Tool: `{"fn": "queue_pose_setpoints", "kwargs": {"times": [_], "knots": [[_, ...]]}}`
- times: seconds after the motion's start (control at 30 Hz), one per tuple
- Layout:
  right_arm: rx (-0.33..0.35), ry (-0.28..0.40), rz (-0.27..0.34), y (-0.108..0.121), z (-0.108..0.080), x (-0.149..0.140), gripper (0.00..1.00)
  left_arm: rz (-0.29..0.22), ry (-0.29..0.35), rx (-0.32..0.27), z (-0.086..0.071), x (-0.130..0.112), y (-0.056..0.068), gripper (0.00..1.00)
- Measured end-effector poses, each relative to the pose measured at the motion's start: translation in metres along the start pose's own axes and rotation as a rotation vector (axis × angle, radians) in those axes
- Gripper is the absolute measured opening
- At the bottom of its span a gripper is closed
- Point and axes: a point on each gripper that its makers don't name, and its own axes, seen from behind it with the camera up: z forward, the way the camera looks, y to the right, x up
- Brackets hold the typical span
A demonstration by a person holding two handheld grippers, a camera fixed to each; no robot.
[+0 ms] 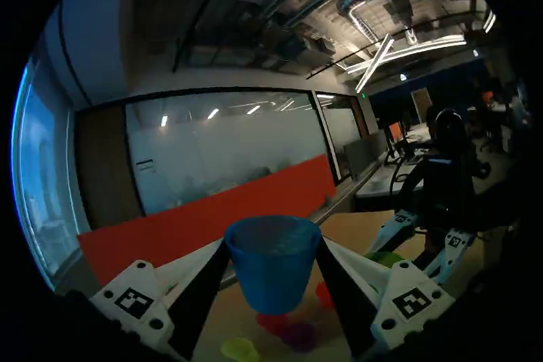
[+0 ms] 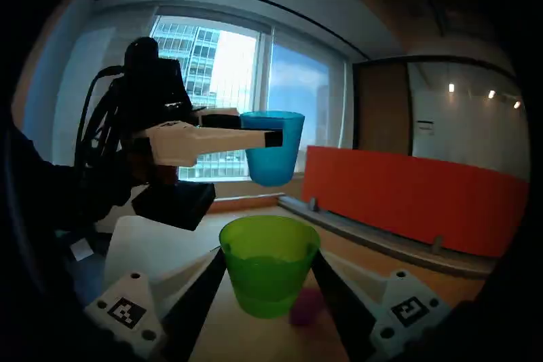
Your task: Pour water
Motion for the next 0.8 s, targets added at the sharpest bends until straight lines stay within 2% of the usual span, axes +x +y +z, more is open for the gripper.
{"fn": "queue_pose_setpoints", "kwargs": {"times": [0.1,0.3,0.4,0.5,0.8], "knots": [[-0.001,0.0,0.001,0.0,-0.002,0.001,0.89,-0.083,0.002,-0.002,0.003,-0.001,-0.004,0.86],[-0.009,0.002,-0.002,0.0,-0.001,0.002,0.89,-0.2,0.009,-0.004,0.003,-0.005,-0.008,0.86],[-0.009,0.006,0.001,0.0,0.0,0.004,0.89,-0.227,-0.002,-0.003,0.003,-0.01,-0.009,0.86],[-0.008,0.01,0.004,0.0,-0.001,0.005,0.89,-0.234,-0.004,0.0,0.003,-0.013,-0.01,0.86],[-0.031,-0.002,-0.003,0.007,-0.005,0.005,0.89,-0.222,-0.036,0.011,-0.002,-0.026,-0.013,0.87]]}}
